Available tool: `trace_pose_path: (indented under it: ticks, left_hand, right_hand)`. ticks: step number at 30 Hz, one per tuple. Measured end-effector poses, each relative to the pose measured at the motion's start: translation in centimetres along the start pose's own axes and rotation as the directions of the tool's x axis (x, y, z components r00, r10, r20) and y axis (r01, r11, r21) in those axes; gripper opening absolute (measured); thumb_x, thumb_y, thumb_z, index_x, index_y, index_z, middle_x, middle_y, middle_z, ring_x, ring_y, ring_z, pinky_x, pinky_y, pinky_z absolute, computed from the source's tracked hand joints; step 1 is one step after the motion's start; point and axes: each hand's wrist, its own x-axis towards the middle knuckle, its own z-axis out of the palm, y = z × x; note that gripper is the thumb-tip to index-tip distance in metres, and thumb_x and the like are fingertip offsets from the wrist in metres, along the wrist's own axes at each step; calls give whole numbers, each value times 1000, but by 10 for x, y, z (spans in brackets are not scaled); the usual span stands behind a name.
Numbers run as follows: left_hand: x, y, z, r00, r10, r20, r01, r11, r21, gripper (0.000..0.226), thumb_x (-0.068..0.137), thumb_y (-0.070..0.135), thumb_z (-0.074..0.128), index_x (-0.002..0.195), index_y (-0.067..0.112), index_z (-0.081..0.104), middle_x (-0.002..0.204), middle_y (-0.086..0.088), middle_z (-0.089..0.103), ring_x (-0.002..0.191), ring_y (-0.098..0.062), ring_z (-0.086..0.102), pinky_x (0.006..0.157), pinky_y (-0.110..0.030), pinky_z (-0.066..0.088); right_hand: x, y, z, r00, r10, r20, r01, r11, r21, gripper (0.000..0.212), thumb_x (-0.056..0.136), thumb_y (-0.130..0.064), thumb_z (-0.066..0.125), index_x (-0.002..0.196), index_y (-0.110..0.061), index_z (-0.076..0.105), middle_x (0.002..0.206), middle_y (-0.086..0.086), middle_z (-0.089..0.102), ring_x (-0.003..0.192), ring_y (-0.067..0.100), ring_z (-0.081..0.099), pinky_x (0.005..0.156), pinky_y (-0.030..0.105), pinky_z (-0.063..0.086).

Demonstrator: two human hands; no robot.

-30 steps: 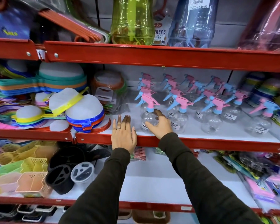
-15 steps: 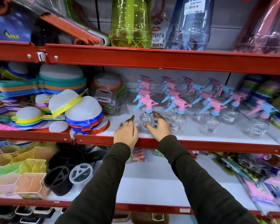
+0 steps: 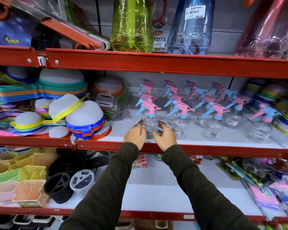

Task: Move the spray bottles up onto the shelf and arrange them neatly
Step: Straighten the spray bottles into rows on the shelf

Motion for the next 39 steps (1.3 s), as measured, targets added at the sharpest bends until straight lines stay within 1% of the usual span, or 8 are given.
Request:
trace_pose_path:
  ticks: [10,13,16,22,27,32,35,39]
  left_hand:
    - [-4,3,1,999,-44,-4,44,999,-15,41,104,32,32,124,6,57,124,-21,62,109,-34,59,88,-32,40]
    - [-9,2,4,997,-47,-55,46,999,-25,47,104,35,32,142,10,46,139,-21,54,131,-38,48,104,-41,43]
    - [-19,2,10,981,-51,-189,43,998,-45,50,104,37,33,149,18,38,151,-12,46,142,-35,36,118,-50,31]
    - [-40,22,32,873,49,-486,-80,996,-43,40,101,37,32,132,25,52,129,1,59,117,-15,52,98,-31,38]
    - [-45,56,62,919,189,-346,-247,960,-134,40,103,41,28,130,28,54,127,4,60,111,-4,50,94,-24,40]
    - [-23,79,82,996,55,-70,-63,991,-116,54,105,40,27,152,14,35,153,-10,44,137,-26,43,110,-30,33]
    - [-15,75,84,997,-42,62,47,996,-81,59,105,43,23,155,12,26,158,-15,35,143,-29,37,115,-34,27]
    - [-14,71,87,993,-50,108,61,993,-99,55,105,44,24,145,11,45,147,-18,49,131,-32,49,107,-32,33]
  right_hand:
    - [-2,-2,-3,1000,5,24,-4,999,-36,63,88,-21,66,147,-17,43,146,8,54,130,29,56,108,31,44]
    - [-7,1,-9,1000,-7,-19,7,1000,0,61,90,-21,65,146,-18,43,148,7,49,133,25,51,112,40,44]
    - [-15,5,-21,993,-65,-96,72,995,68,51,90,-16,64,139,-21,51,141,3,54,123,18,56,103,33,49]
    - [-28,17,-52,938,-159,-308,207,969,132,37,86,-3,62,115,-26,60,118,1,59,93,15,60,82,21,52]
    - [-19,33,-82,940,-83,-331,127,985,115,38,88,-5,64,121,-18,53,124,1,46,102,15,56,99,34,49]
    - [1,40,-100,990,48,-131,-38,996,76,57,94,-11,58,148,-11,39,153,13,38,139,29,42,118,40,34]
    - [4,42,-94,997,70,-16,-69,995,70,59,97,-12,54,153,-11,33,156,12,41,141,29,44,118,37,35]
    - [3,45,-90,997,82,13,-83,991,102,57,98,-12,53,152,-15,36,154,10,45,135,28,51,102,24,37]
